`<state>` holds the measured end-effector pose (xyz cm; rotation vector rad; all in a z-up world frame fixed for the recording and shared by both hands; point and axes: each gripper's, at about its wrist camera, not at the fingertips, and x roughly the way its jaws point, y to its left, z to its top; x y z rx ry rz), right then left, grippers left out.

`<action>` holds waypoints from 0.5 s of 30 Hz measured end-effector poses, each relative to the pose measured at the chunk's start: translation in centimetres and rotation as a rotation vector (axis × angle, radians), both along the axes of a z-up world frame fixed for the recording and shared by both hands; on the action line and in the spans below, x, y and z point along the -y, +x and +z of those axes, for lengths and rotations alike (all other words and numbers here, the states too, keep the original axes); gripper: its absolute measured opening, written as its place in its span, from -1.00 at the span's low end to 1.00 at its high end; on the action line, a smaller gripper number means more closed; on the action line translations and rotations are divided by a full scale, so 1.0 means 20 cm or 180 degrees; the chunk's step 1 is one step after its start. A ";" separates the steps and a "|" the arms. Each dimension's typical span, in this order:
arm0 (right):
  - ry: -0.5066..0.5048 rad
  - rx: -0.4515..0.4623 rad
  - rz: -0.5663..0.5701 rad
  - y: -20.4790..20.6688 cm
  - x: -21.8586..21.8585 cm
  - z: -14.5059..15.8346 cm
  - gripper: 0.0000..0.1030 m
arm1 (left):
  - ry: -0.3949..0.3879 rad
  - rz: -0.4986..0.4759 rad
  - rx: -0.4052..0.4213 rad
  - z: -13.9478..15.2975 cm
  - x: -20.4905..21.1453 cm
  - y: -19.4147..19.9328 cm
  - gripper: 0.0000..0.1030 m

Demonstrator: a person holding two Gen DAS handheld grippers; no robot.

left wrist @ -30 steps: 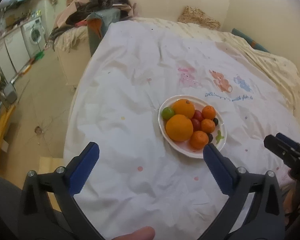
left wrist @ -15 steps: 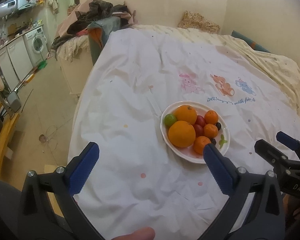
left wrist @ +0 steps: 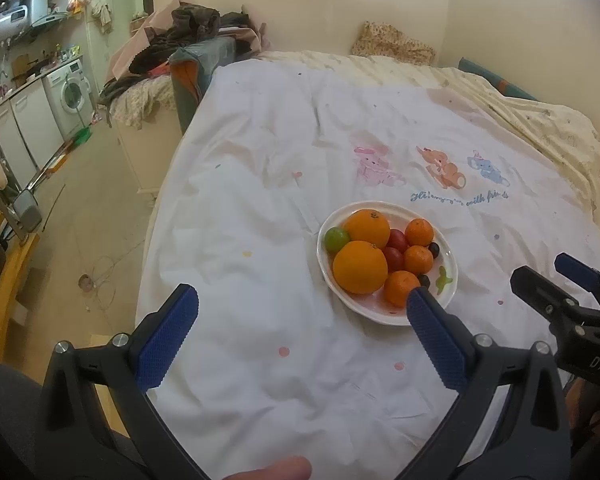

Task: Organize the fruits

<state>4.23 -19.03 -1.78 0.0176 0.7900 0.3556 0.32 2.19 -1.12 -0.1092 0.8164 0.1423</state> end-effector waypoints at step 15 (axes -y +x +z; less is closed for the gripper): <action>0.0022 0.0053 -0.0026 0.00 0.01 0.03 1.00 | 0.0006 0.0006 0.0008 0.00 0.01 0.00 0.99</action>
